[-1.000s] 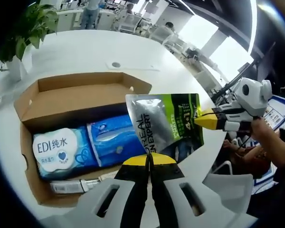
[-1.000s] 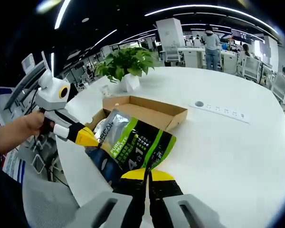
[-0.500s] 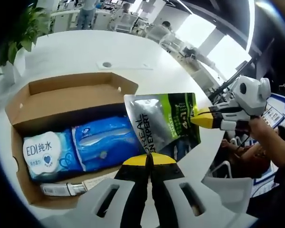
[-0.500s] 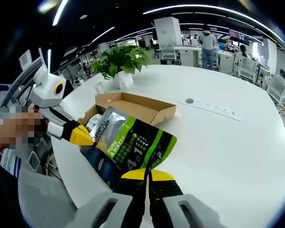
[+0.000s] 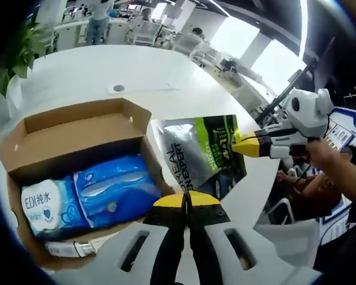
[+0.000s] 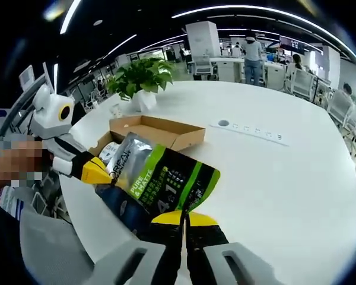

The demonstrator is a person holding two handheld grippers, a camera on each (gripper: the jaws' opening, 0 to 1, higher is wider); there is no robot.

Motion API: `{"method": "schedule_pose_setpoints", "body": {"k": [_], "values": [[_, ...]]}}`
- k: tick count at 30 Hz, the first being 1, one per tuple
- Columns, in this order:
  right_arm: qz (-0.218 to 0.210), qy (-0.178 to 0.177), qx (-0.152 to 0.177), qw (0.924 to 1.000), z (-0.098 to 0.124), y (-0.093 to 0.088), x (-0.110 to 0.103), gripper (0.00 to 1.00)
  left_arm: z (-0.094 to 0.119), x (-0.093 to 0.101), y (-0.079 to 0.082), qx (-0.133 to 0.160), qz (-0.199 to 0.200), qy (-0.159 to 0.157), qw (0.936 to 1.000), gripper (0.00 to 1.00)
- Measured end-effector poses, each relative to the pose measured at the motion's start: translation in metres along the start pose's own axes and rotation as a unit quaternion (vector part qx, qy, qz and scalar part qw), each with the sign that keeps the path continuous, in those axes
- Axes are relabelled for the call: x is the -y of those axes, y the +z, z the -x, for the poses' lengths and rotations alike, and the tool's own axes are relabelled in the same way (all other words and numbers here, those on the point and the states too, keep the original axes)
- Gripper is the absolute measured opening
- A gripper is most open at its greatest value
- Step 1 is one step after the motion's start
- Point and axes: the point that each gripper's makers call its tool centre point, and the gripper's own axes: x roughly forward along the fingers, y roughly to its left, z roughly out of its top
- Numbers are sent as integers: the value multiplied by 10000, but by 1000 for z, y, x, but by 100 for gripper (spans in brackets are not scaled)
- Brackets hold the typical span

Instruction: Operate the shoe box by opening the lid, removing the specified soft item, and placing it in the target area until the item is outside and the box remains undamaged.

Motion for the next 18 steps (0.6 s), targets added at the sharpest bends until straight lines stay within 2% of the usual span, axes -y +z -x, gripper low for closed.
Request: {"method": "schedule_pose_setpoints", "body": {"k": [9,18], "values": [[36,-59,-21,10000,2,-2,13,0,-8,10,3,-107,24,-74,9999,0],[79,-74,-121,9999,-3,-8,24,0,-20,14,-2,-253,222,-118,9994,0]]}}
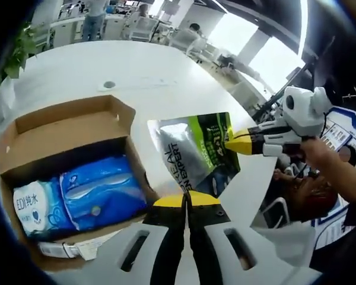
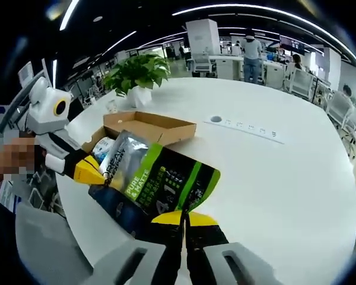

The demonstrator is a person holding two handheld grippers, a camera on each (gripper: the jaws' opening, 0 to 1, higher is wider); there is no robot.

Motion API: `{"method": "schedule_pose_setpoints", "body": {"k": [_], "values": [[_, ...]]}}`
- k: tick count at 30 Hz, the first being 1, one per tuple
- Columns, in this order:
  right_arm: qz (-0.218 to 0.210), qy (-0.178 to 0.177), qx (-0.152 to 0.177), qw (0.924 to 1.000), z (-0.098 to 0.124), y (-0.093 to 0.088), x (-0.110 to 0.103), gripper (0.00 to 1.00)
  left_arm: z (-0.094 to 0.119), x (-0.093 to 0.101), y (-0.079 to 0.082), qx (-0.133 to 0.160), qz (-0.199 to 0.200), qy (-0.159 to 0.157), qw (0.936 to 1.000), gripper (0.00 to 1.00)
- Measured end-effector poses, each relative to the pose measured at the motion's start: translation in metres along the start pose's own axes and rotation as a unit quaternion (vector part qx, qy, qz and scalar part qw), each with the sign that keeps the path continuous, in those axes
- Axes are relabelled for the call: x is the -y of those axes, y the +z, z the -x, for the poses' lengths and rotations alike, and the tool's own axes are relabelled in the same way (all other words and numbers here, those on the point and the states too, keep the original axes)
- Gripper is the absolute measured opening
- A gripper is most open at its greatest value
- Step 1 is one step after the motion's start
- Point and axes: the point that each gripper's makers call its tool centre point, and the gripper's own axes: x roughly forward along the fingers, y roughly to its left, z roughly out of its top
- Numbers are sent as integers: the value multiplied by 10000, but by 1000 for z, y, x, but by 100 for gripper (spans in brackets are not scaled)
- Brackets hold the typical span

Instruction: Operate the shoe box by opening the lid, removing the specified soft item, and placing it in the target area until the item is outside and the box remains undamaged.

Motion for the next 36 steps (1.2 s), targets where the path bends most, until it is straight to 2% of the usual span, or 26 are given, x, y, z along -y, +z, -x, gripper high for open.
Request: {"method": "schedule_pose_setpoints", "body": {"k": [9,17,27,36], "values": [[-45,-74,-110,9999,-7,-6,14,0,-16,2,0,-141,55,74,9999,0],[-76,-103,-197,9997,-11,-14,17,0,-32,0,-4,-264,202,155,9993,0],[-129,-157,-411,9989,-23,-28,29,0,-53,-1,-10,-585,95,359,9976,0],[-212,-137,-489,9985,-31,-39,38,0,-66,-5,-17,-765,195,469,9958,0]]}}
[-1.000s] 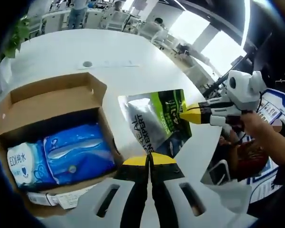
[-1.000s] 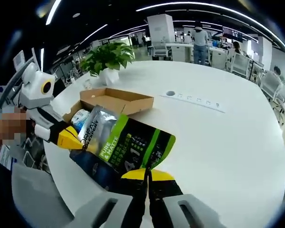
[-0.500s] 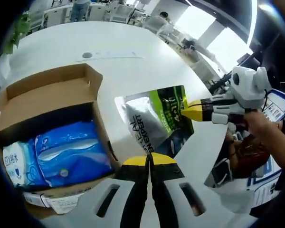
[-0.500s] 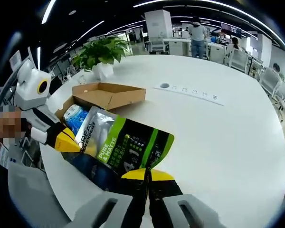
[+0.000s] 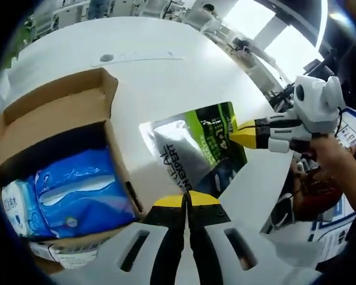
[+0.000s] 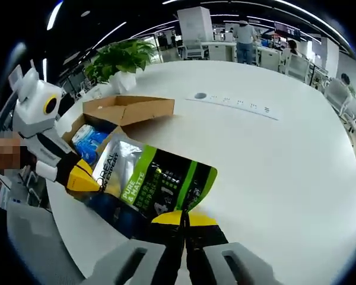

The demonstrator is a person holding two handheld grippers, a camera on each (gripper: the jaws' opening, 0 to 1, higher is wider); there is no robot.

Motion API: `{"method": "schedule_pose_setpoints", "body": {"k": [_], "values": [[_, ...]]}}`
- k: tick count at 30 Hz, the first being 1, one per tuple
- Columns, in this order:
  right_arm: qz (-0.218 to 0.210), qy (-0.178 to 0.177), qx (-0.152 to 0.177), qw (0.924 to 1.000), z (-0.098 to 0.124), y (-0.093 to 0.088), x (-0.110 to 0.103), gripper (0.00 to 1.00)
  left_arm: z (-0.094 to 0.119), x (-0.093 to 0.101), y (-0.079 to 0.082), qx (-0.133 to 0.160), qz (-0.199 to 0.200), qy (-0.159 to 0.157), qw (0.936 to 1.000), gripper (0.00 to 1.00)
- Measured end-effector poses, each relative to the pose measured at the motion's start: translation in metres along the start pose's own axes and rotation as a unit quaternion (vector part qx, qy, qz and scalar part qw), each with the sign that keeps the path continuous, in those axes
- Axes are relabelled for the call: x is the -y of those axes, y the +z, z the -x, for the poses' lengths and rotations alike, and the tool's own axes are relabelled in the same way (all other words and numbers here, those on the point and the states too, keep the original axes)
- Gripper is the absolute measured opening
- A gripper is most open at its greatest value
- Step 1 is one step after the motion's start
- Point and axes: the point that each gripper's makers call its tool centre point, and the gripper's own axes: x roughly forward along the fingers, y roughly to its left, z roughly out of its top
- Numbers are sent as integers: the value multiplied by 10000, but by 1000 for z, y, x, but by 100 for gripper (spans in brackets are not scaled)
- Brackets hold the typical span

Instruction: Operate the shoe box by opening the lid, removing the specified soft item, and placing it in the target area until the item is outside and the box remains undamaged.

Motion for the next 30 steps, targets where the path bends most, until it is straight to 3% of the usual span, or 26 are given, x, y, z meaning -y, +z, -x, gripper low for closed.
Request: {"method": "schedule_pose_setpoints", "body": {"k": [7,16,21,30], "values": [[-96,19,-33,9999,-8,-7,7,0,-13,-2,-5,-115,-6,193,9997,0],[-200,29,-32,9998,-14,-16,16,0,-25,3,-7,-291,-651,425,9965,0],[-252,49,-39,9997,-16,-19,20,0,-33,2,-10,-392,-688,475,9957,0],[-322,44,-53,9995,-21,-29,24,0,-45,2,-14,-622,-1202,670,9885,0]]}}
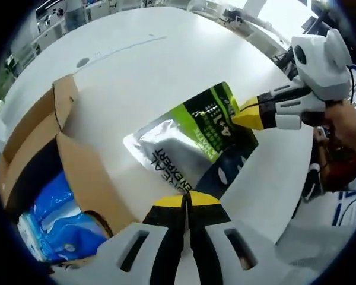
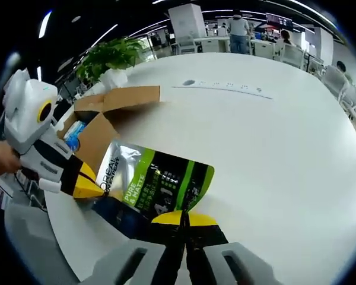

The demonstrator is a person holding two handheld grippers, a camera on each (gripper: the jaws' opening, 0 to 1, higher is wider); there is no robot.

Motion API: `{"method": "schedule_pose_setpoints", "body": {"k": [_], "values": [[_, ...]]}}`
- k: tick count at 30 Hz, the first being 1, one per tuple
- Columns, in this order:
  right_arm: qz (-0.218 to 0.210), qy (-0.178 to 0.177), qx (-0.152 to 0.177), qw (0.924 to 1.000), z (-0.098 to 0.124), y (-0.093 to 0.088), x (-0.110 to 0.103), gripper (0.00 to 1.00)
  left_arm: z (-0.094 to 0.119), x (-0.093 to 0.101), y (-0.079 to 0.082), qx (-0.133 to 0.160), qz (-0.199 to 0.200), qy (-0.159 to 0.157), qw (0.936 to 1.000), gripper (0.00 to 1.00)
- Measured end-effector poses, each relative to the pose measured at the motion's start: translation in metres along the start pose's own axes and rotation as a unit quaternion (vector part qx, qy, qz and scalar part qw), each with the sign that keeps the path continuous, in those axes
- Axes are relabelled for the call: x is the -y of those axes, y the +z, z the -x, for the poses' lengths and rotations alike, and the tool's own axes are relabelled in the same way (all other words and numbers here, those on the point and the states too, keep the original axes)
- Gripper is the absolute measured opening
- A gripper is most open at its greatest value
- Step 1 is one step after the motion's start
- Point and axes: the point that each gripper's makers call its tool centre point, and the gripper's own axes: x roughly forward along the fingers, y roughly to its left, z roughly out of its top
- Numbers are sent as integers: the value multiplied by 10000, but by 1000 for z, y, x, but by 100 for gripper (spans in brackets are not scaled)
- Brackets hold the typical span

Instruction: Operate the shoe box by opening the lid, removing the specified soft item, and placing it in the target area until the item is outside and the box remains undamaged.

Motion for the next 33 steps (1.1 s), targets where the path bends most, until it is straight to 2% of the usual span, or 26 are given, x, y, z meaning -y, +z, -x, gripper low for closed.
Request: {"method": "schedule_pose_setpoints", "body": {"k": [11,19,33], "values": [[-209,9,40,9998,-6,-5,14,0,-13,-2,2,-65,-159,21,9998,0],[-340,1,21,9994,-11,-9,15,0,-19,-5,0,-110,-146,12,9998,1],[-665,-151,-65,9976,-12,-16,20,0,-11,-11,9,22,-47,-111,9999,4]]}}
